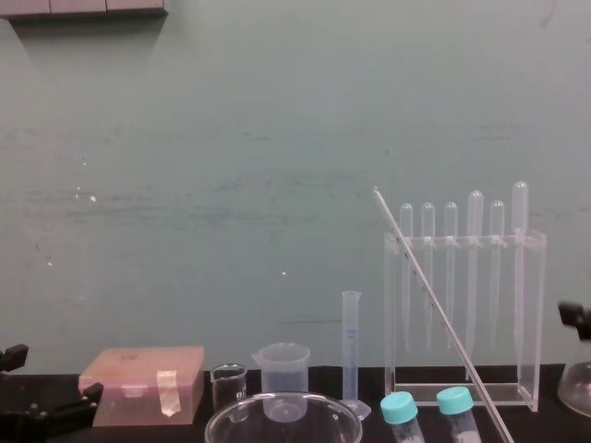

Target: Hold the thermometer with one hand and immerse one end into the beaker, then reinsert it into the test tube rack.

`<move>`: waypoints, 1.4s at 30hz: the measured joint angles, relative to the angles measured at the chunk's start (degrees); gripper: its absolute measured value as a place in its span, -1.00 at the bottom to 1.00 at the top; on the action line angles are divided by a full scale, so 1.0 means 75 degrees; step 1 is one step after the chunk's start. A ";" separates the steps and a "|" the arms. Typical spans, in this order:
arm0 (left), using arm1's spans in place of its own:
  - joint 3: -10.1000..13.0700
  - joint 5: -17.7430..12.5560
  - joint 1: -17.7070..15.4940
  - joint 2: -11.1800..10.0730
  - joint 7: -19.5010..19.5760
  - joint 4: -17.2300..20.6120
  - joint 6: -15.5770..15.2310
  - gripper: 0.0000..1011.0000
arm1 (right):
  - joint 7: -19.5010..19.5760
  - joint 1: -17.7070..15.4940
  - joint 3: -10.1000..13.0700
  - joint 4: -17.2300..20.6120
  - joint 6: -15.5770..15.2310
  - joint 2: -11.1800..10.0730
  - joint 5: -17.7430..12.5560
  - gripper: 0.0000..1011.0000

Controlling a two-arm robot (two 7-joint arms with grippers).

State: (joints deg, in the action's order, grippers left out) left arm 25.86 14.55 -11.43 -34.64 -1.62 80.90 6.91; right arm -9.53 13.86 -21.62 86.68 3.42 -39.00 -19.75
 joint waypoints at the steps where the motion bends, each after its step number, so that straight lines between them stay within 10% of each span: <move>1: 0.0000 0.0000 0.0000 -0.0001 0.0000 0.0000 0.0000 0.99 | -0.0132 0.0022 0.0046 0.0078 -0.0109 -0.0028 -0.0124 0.98; 11: 0.0000 0.0000 0.0000 0.0000 0.0000 0.0000 0.0000 0.99 | -0.1955 0.0403 0.0361 0.1016 -0.1812 -0.0193 -0.1733 0.98; 18: 0.0000 0.0000 0.0000 0.0000 0.0000 0.0000 0.0000 0.99 | -0.2790 0.0931 -0.0011 0.1204 -0.2683 -0.0101 -0.2351 0.98; 42: 0.0000 0.0000 0.0000 0.0000 0.0000 0.0000 0.0000 0.99 | -0.2411 0.2105 -0.1246 0.0390 -0.3396 0.0664 -0.2125 0.98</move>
State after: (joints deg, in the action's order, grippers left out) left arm 25.86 14.55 -11.43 -34.65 -1.62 80.90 6.90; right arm -27.61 29.64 -30.97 89.60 -22.05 -34.02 -35.69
